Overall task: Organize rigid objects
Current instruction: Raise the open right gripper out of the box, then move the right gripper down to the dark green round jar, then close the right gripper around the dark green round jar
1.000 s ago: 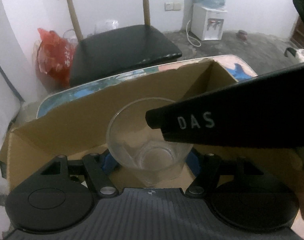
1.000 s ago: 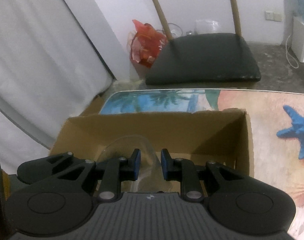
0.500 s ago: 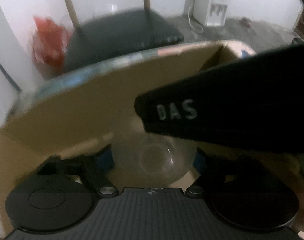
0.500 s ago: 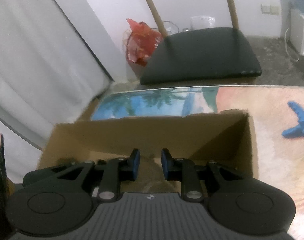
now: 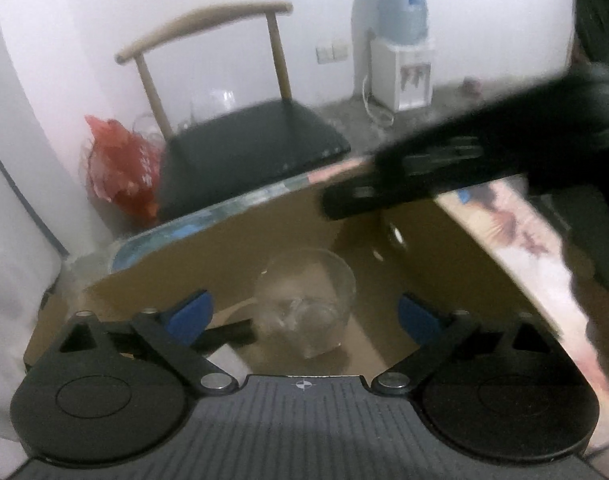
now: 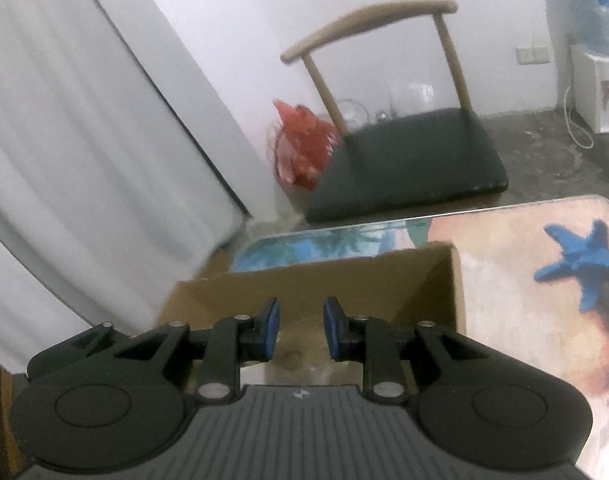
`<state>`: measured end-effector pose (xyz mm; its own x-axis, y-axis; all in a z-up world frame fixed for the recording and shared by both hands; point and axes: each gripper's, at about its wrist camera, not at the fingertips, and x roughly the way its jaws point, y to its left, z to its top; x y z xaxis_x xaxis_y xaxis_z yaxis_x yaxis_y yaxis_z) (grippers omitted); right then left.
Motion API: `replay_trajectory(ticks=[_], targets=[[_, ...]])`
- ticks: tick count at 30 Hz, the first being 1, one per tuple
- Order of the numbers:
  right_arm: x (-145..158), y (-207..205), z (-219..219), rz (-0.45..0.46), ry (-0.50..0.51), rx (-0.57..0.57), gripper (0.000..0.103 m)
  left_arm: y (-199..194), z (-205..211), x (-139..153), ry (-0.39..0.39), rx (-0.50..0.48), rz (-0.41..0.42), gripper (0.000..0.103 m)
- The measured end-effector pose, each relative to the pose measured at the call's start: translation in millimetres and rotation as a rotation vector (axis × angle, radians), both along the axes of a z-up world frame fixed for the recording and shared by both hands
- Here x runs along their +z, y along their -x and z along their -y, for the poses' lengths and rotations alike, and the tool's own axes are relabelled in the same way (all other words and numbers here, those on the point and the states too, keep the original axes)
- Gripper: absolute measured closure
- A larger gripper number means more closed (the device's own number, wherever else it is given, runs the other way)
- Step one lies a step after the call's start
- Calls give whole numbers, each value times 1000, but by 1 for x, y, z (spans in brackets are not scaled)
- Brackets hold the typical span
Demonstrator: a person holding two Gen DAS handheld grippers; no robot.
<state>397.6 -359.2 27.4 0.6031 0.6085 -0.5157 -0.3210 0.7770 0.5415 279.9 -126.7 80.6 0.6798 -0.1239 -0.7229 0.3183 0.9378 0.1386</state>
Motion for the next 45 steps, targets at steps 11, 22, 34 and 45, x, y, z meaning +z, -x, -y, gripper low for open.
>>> replay_trajectory(ticks=[11,22,34,45], targets=[[18,143,59,166,-178,21,76,122,-79,40,147,-27,157,1],[-45,222,41,111,-244,39,43,182,-102,-52,277,23,88,0],[-105,172,-28,-52,-114,89,44,148,-60,-110,266,-1,-8,1],[-118,154,-45,-82,-129,136,44,141,-55,-129,252,-18,-33,1]])
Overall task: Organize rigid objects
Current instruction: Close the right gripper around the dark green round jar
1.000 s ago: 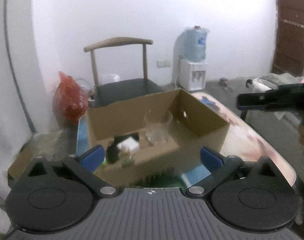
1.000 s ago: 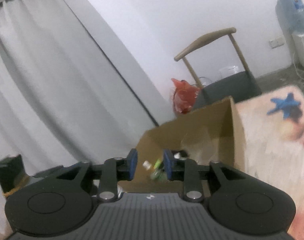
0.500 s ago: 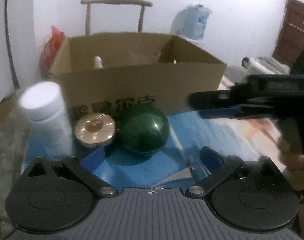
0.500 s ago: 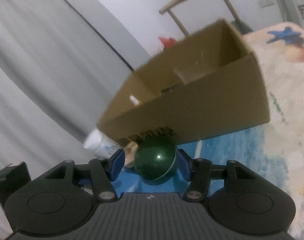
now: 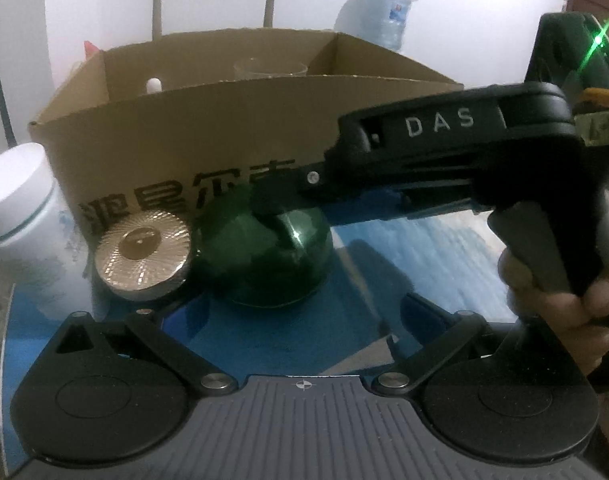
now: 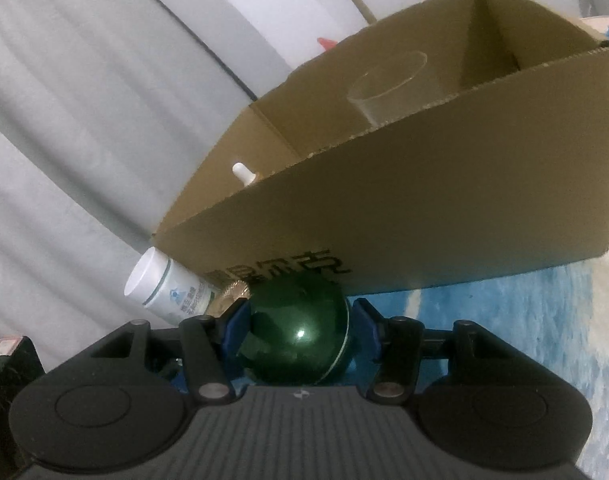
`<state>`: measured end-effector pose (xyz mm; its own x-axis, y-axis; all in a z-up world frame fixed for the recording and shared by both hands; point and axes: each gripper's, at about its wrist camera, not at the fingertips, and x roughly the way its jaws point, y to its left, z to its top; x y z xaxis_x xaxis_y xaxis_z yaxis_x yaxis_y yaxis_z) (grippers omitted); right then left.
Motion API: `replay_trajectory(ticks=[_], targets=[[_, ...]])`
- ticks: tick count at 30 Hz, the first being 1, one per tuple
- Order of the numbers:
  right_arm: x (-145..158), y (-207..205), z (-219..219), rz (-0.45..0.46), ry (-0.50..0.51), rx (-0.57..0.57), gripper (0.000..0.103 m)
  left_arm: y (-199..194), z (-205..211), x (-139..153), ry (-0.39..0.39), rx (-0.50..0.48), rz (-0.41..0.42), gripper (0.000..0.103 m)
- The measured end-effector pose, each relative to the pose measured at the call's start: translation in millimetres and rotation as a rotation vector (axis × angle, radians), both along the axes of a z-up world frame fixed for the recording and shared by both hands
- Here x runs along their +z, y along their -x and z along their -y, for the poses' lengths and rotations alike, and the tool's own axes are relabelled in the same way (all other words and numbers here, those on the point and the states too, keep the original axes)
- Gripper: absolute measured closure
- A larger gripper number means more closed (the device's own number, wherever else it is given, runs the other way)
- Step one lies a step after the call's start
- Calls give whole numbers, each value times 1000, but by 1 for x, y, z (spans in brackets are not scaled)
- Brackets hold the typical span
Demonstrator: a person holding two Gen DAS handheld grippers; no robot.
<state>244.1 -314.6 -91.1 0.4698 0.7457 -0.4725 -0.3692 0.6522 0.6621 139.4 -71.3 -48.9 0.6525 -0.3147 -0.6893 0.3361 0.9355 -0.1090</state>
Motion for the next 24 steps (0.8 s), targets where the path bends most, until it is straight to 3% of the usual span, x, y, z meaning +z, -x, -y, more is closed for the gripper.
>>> replay_trajectory(ticks=[11,24], targets=[[2,7,9,-2,4,8,43,0,8,1,-28,-20,1,0],[3,44,31,-6,39,-38,42,22,24,8,-24,-166,2,0]])
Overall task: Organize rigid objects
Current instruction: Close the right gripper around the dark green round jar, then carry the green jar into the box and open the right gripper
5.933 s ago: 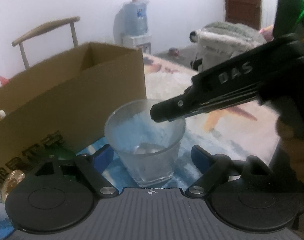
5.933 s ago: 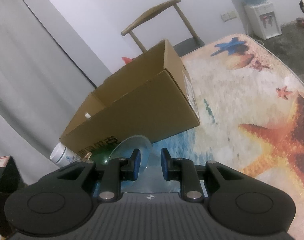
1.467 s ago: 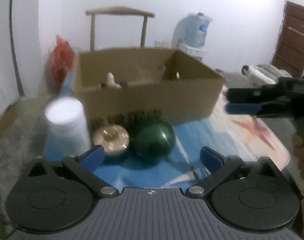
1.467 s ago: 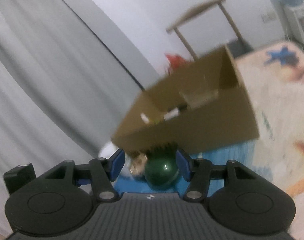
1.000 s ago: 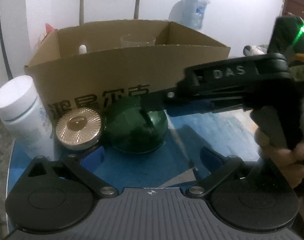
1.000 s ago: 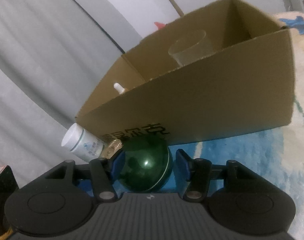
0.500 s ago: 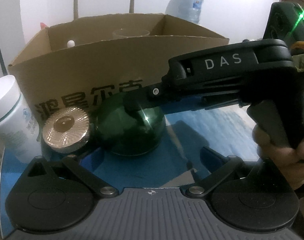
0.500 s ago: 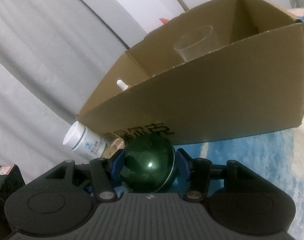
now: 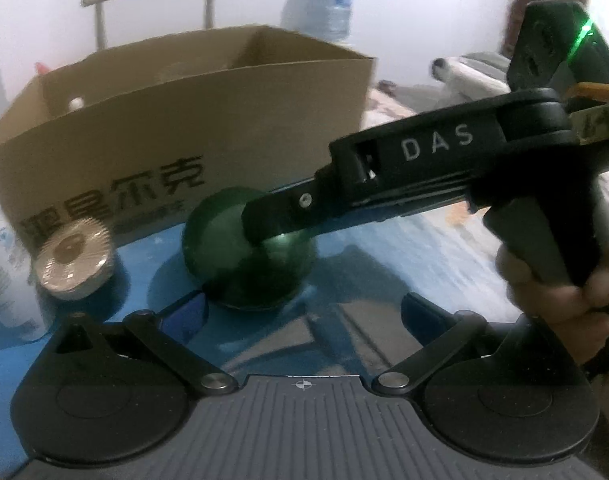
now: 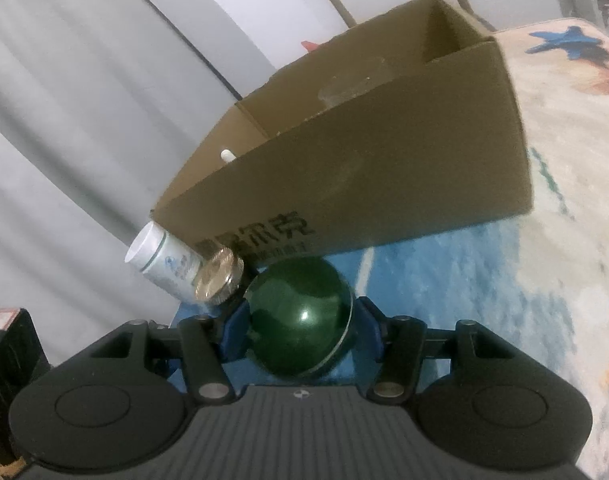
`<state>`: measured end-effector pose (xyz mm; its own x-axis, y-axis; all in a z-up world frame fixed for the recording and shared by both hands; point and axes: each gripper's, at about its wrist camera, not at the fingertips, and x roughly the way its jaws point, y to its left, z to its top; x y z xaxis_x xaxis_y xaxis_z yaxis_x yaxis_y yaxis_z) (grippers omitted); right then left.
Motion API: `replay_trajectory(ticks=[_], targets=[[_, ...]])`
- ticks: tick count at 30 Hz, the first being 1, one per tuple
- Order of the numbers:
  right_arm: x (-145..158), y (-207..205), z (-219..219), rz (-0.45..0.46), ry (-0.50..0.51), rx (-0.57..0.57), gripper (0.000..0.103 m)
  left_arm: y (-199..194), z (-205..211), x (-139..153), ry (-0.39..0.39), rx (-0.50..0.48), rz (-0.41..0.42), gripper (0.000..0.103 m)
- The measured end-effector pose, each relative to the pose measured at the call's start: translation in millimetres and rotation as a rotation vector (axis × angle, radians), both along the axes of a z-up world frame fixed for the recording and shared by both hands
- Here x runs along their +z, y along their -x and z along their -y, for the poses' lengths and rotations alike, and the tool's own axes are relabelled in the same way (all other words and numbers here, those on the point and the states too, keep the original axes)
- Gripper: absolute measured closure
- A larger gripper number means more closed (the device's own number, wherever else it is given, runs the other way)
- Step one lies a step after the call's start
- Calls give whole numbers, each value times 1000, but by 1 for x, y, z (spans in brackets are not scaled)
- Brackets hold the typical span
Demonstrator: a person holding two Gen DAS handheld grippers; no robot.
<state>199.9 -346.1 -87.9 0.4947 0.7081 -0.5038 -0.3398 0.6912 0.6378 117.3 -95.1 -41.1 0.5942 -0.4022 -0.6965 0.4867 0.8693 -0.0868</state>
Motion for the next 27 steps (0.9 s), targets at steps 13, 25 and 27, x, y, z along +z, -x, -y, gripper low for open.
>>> replay_trajectory(ticks=[13,25,27], targets=[[-1,10,24,4,-11,-94,42,8,-9,2,-20,12,68,1],[-14,-23,8,-55,-65,-70,38,-18,-3,-12,-126,130,39,7],[-14,-24,6,-62,-70,-68,38,-21,-3,-11,-118,144,32,11]])
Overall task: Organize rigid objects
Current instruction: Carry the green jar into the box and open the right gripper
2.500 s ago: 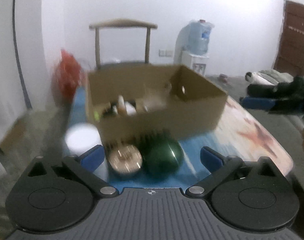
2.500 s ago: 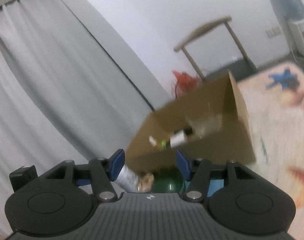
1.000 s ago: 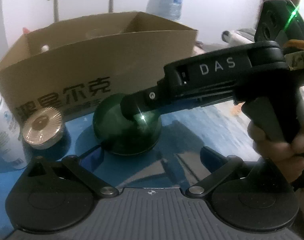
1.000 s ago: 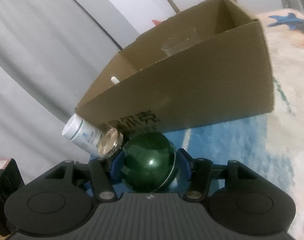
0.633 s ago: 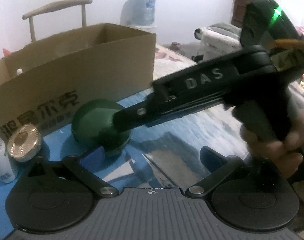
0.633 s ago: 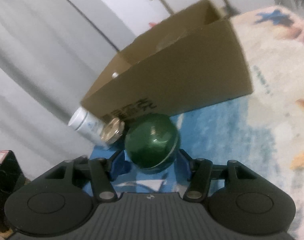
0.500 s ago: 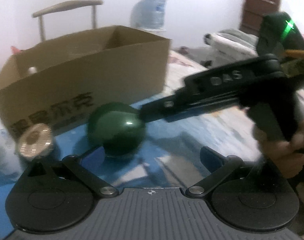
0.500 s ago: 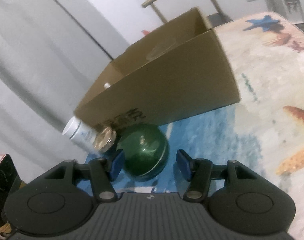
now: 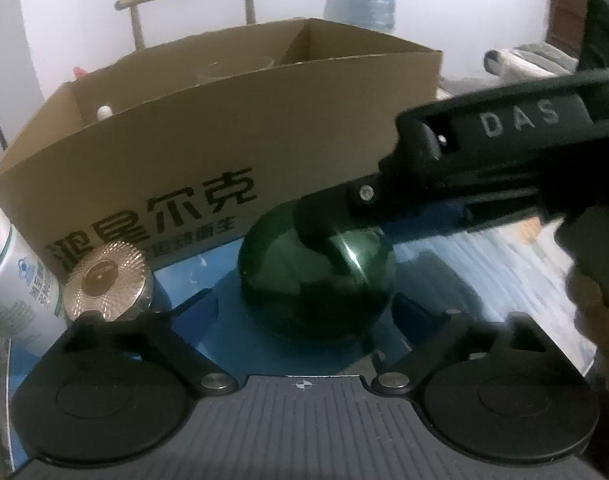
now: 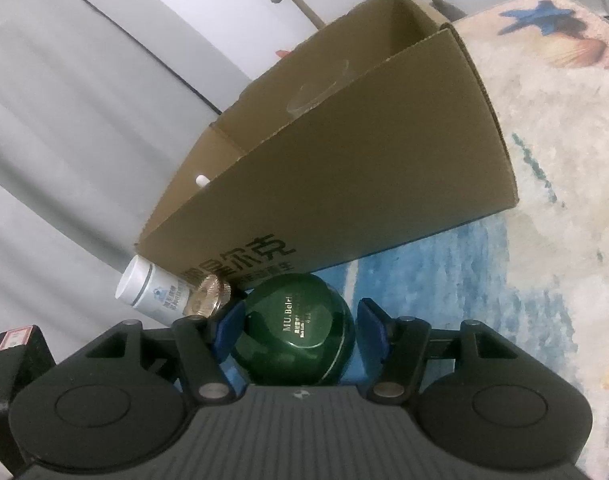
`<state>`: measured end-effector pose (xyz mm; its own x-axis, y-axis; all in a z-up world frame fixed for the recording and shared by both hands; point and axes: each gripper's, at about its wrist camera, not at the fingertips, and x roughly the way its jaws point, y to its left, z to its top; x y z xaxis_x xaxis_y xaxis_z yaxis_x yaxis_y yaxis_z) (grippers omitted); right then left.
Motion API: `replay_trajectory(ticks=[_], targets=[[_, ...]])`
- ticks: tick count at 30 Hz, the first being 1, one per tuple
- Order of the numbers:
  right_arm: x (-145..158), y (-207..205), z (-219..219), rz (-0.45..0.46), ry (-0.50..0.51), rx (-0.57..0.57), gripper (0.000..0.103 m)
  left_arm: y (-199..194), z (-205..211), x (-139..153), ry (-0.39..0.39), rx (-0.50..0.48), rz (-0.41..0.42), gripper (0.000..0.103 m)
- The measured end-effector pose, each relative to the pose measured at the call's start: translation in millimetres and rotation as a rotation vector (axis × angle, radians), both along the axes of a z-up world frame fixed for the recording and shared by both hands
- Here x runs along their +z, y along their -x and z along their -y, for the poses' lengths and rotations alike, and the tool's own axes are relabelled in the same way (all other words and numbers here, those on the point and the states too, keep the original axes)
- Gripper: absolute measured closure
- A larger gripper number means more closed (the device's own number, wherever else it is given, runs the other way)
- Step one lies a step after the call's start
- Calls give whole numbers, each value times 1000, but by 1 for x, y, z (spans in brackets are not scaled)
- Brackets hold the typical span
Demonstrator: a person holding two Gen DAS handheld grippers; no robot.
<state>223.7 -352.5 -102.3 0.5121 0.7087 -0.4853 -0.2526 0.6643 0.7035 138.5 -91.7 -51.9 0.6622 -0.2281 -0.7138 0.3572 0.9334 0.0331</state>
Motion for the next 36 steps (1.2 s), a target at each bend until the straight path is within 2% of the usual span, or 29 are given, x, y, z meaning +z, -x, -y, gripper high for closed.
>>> replay_trajectory(ticks=[3,20,23,28,32,36], targets=[[-1,-1,0,-12,-13,4,38,-2,-1,1,30,-7,-14,22],[-1,11,2,-34,-18,14,38,-2,10,3,23,-11,-37,21],[-1,10,0,-34,-16,14,37,-4,10,4,18,-10,-27,19],[-3,11,0,-32,-22,12,38,-3,15,3,21,-8,-9,21],[10,20,-1,2,-18,15,38,9,12,15,28,0,39,21],[57,35,-4,139,-15,26,37,27,9,56,16,0,186,21]])
